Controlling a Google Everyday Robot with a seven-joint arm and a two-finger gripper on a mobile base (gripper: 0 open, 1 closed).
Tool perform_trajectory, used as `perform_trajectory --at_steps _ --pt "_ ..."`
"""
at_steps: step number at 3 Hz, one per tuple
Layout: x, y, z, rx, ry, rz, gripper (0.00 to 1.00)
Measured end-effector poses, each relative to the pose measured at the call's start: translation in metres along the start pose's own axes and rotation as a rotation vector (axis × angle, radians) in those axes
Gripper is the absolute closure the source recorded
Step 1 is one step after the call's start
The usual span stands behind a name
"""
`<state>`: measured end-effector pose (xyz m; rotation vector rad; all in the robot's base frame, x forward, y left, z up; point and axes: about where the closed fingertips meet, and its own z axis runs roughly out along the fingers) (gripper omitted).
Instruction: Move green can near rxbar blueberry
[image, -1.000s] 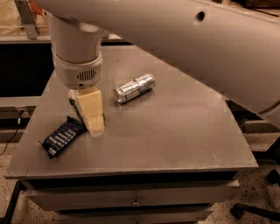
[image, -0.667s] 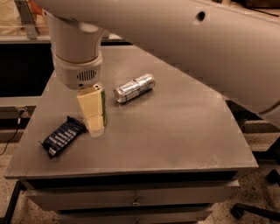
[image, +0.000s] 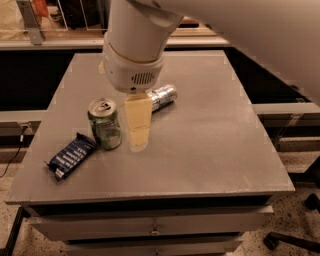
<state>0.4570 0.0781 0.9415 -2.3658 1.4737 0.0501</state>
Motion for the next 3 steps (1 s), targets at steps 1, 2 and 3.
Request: perform_trajectory --at_steps 1,2,3 --pt "0.024 -0.001 -0.020 0.004 -0.009 0.037 0.00" --pt "0.045 -0.001 -0.041 0.020 -0.013 0.092 0.00" --pt "0.045 -0.001 -0.041 0.020 -0.013 0.092 0.00"
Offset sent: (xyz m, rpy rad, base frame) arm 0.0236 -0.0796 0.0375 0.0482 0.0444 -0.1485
